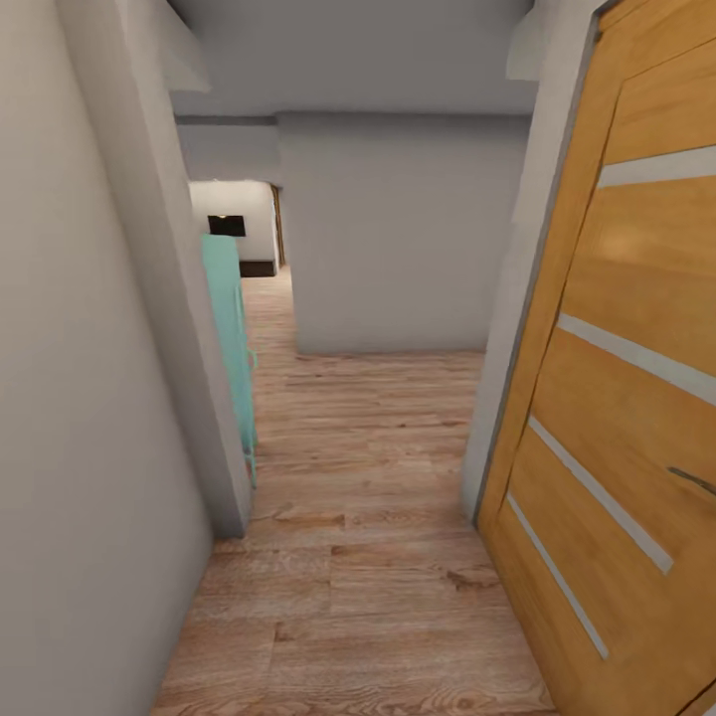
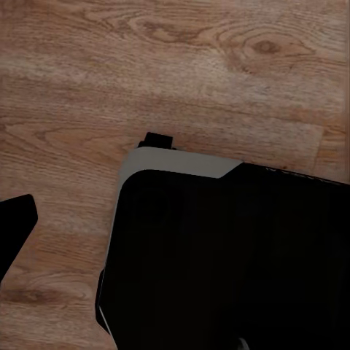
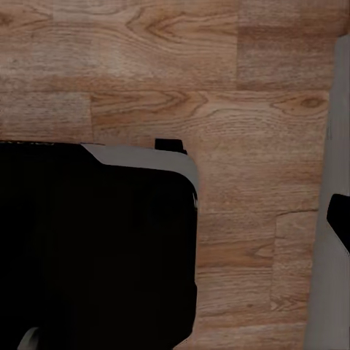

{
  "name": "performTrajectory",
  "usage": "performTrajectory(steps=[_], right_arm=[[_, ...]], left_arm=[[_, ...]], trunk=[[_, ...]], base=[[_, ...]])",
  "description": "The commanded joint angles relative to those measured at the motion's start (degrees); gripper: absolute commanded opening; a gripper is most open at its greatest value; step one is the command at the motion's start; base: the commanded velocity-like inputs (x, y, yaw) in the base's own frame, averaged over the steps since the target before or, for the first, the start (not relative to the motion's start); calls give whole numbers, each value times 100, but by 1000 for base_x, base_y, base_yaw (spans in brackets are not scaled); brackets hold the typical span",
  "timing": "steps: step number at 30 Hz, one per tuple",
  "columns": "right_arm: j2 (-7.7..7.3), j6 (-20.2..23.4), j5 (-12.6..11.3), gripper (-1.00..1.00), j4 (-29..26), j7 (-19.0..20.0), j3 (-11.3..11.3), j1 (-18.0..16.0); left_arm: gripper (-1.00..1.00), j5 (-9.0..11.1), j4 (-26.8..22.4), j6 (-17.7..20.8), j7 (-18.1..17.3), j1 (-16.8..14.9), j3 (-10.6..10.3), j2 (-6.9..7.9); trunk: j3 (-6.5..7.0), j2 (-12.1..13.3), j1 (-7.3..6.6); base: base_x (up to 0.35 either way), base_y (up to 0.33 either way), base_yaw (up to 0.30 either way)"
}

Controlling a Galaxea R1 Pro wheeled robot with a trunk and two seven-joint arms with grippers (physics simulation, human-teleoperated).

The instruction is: Move the two storage containers from the living room to the garage. In the garage, place one container on the floor and stack the other container on top of it (either order is fine).

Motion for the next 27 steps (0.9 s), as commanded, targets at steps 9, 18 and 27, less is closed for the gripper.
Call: performTrajectory(steps=[9,18,27], right_arm=[[14,-27,-43,100,18,-4,45,-7],[6,-28,-43,100,18,-4,45,-7],[5,-28,-43,100,18,-4,45,-7]], left_arm=[[100,38,5,-20,13,-5,-13,-1],[100,44,5,-20,13,-5,-13,-2],[100,47,5,-20,13,-5,-13,2]], trunk=[[-11,-9,6],[-11,-9,6],[-11,-9,6]], base=[[323,0,3],[323,0,0],[323,0,0]])
